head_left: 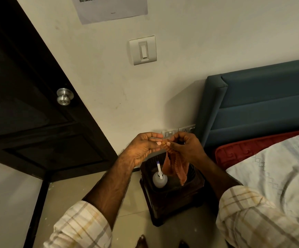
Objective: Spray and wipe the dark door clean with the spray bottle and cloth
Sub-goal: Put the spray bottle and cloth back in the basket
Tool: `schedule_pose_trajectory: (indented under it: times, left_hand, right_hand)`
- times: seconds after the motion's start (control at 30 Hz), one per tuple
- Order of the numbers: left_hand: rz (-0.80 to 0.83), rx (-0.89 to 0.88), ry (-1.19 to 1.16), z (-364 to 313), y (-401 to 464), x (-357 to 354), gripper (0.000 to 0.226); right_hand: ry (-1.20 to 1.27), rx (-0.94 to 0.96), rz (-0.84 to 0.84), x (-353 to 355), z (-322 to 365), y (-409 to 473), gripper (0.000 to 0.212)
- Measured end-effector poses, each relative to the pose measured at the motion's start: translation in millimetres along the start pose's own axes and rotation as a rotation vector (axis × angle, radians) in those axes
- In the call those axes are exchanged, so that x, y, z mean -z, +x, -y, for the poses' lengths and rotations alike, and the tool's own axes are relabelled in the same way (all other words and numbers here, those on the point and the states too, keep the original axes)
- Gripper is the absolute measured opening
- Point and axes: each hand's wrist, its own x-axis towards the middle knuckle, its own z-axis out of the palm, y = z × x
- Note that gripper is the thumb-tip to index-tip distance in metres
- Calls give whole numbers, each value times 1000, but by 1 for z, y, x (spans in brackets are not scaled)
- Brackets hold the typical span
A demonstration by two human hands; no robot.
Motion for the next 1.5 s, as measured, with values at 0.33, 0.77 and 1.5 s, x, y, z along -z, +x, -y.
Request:
schedule_pose_trajectory:
  times: [0.33, 0.77, 1.5]
  left_hand:
    - [-98, -173, 399, -21, 2, 18, 33]
    - [-365, -298, 1264, -27, -10, 84, 37]
    - [396, -151, -185, -19, -26, 110, 23]
  right_hand:
    - [-204, -117, 407, 13, -18, -6, 26]
    - [-1225, 366, 6, 18, -40, 6, 31]
    - [736, -91, 166, 66, 3, -5, 25]
